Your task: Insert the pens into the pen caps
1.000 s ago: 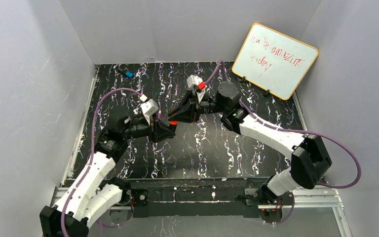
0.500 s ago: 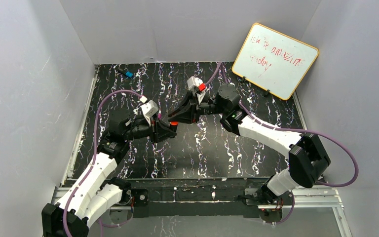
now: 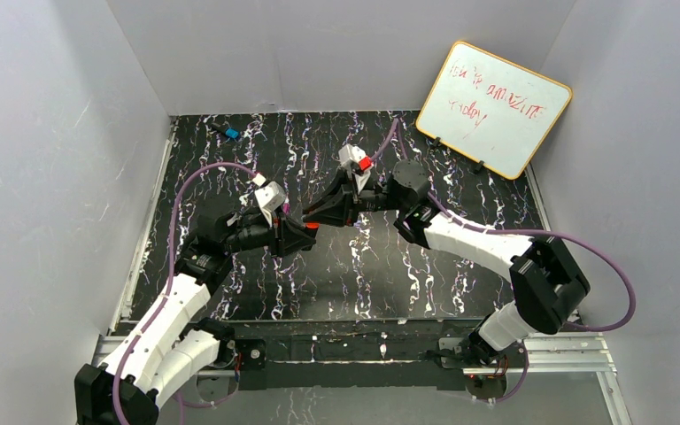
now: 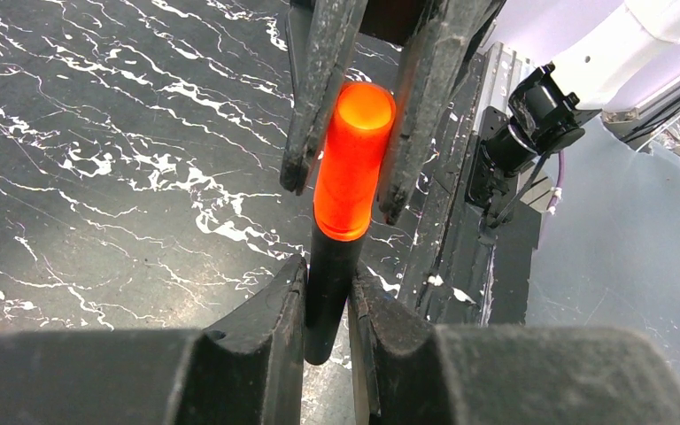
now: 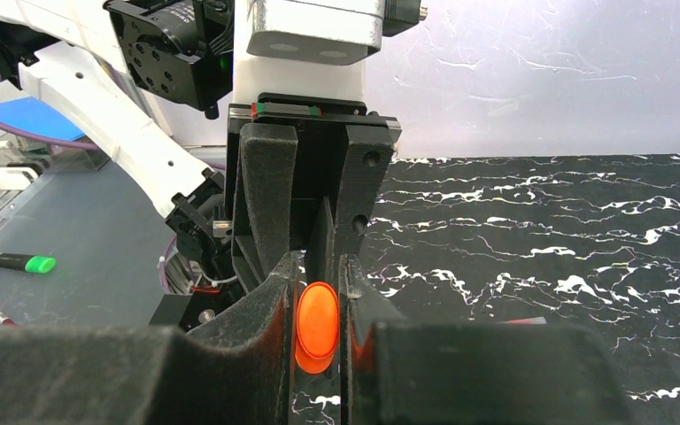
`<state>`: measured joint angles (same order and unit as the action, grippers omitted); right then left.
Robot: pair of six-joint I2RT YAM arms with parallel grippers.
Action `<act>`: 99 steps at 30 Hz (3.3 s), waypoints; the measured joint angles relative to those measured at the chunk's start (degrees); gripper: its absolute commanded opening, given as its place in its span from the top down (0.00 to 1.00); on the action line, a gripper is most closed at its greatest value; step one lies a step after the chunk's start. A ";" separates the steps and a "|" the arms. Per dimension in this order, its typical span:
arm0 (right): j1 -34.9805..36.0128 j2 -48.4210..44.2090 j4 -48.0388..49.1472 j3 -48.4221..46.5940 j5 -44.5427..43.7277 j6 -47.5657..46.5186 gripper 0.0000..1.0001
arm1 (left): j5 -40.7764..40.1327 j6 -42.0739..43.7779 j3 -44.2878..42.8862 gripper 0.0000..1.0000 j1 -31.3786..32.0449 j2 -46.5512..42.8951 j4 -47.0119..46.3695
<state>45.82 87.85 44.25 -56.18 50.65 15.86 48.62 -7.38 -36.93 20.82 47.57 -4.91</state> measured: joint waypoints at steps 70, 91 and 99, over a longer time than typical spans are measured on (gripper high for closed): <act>-1.73 -0.94 9.31 0.81 0.42 16.98 0.64 | -1.60 -12.74 9.86 1.00 -0.87 -3.74 -30.62; -2.51 -1.18 10.36 -0.74 0.50 18.32 0.65 | -1.27 -12.09 8.90 1.00 -0.83 -2.71 -30.38; -2.73 -1.81 10.34 -1.53 0.33 18.40 0.67 | -1.09 -11.50 8.35 1.00 -0.81 -2.32 -29.35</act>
<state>43.09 86.04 54.59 -57.71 50.98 34.26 47.53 -18.87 -28.58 20.01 45.25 -34.26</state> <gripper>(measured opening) 0.347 0.171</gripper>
